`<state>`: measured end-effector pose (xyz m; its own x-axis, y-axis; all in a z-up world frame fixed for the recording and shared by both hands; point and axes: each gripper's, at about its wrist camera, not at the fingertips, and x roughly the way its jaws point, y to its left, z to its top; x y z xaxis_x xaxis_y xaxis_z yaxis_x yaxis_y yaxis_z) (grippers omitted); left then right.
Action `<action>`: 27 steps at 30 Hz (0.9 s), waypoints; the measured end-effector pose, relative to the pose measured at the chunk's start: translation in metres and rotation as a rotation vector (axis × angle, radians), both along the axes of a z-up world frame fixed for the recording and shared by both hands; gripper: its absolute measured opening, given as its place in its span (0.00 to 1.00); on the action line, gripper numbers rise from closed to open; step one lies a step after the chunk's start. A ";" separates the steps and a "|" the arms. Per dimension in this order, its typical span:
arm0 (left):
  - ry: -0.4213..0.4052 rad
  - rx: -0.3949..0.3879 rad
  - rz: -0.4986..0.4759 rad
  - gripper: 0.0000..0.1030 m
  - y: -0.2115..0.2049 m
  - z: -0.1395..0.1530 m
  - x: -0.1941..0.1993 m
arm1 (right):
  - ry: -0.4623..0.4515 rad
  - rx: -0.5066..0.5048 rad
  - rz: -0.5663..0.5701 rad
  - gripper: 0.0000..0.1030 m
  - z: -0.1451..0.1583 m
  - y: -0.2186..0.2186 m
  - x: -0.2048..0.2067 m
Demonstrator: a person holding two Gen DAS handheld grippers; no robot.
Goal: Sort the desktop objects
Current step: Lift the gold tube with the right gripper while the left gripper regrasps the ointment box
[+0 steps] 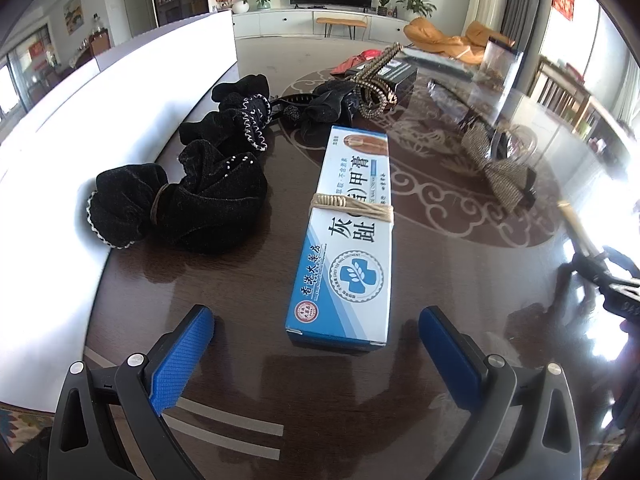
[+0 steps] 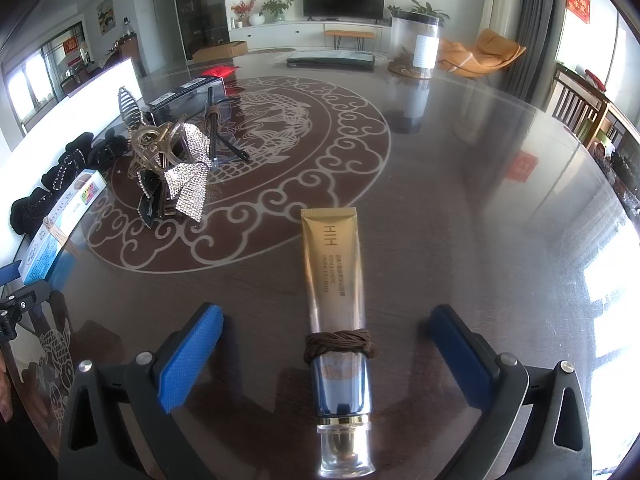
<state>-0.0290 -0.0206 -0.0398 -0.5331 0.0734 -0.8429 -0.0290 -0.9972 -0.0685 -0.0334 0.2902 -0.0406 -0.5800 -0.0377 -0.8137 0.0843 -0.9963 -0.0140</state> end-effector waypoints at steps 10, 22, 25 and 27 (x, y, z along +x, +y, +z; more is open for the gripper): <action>0.003 0.089 -0.014 1.00 -0.005 0.003 -0.005 | 0.000 0.000 -0.001 1.00 0.000 0.000 0.000; -0.041 -0.157 -0.176 0.99 0.036 0.003 -0.047 | -0.200 0.082 0.185 1.00 0.013 -0.011 -0.033; -0.045 -0.079 -0.193 0.63 0.031 0.006 -0.049 | -0.293 0.066 0.201 0.99 0.010 -0.010 -0.044; -0.034 -0.083 -0.204 0.40 0.031 0.010 -0.046 | -0.320 0.062 0.206 0.80 0.009 -0.011 -0.044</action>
<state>-0.0748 0.0099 -0.0294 -0.4852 0.1067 -0.8679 -0.2298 -0.9732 0.0088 -0.0769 0.2787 -0.0313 -0.2816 -0.0721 -0.9568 0.2927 -0.9561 -0.0141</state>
